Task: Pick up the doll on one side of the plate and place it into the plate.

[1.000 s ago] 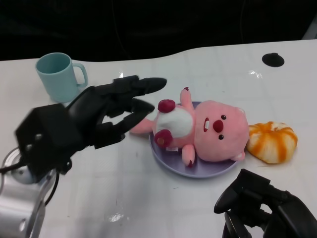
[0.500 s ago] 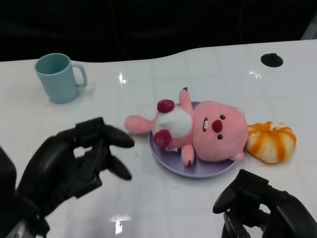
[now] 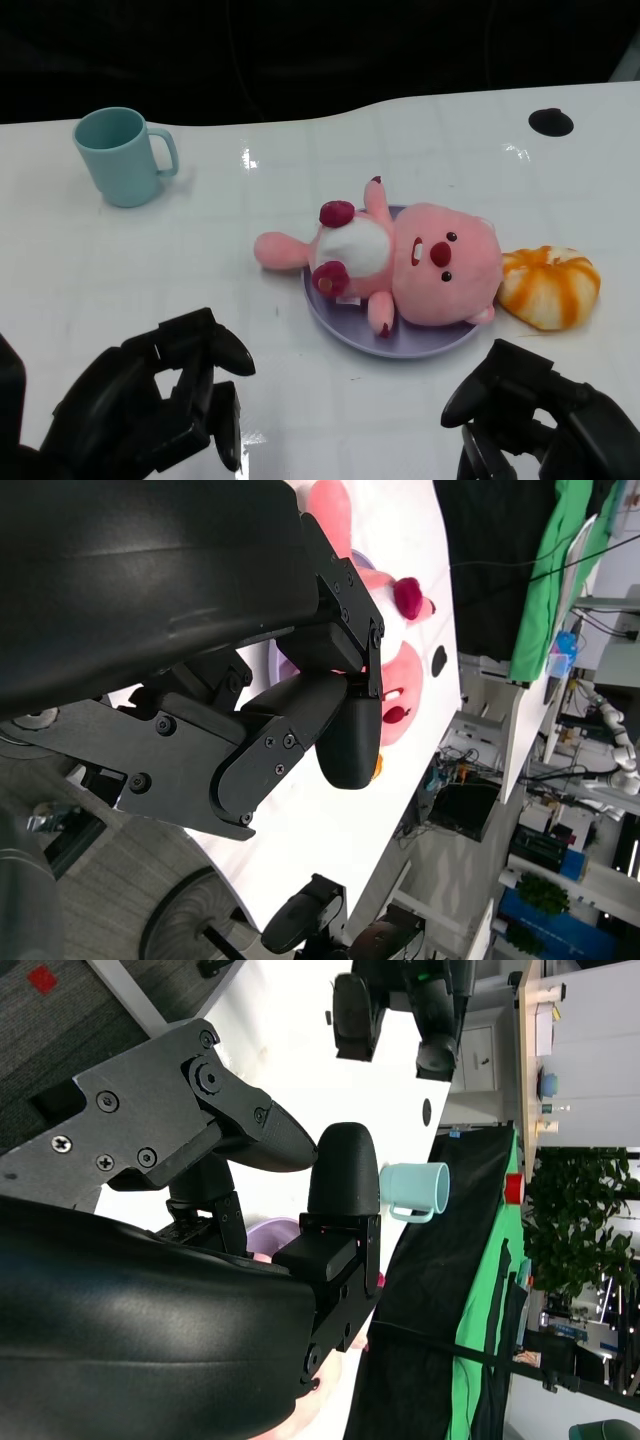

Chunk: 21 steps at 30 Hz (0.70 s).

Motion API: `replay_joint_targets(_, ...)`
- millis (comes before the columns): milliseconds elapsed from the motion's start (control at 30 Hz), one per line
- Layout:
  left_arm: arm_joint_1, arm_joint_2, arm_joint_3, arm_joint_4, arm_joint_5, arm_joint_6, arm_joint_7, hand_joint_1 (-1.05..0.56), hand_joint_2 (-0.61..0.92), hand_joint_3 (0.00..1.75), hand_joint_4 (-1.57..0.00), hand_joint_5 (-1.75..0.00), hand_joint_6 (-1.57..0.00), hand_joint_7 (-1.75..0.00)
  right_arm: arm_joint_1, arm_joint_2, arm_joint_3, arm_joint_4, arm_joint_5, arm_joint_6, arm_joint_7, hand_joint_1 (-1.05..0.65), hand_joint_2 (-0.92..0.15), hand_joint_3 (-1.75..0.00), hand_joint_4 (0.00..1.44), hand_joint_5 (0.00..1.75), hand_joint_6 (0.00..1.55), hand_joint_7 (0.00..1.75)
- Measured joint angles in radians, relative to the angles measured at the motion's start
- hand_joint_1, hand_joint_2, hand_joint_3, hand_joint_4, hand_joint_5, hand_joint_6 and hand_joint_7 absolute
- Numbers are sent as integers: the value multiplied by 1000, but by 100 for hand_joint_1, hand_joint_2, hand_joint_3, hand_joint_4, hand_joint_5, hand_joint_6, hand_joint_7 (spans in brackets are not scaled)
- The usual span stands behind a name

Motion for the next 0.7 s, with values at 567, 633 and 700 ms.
replay_joint_targets(567, -9, 1, -39, 39, -3, 13, 2, -5, 41, 150, -93, -175, -76, -166, -5, 0, -48, 60, 26, -61, 29, -24, -60, -112, 62, 174, 52, 149)
replay_joint_targets(633, -10, 1, -39, 39, -3, 16, 2, -5, 41, 150, -93, -175, -76, -167, -5, 0, -49, 66, 26, -69, 29, -24, -61, -111, 61, 174, 52, 149)
replay_joint_targets(700, -12, 2, -39, 42, -2, 16, 2, -6, 40, 151, -94, -175, -75, -168, -5, 0, -49, 68, 26, -73, 29, -24, -61, -111, 61, 174, 52, 149)
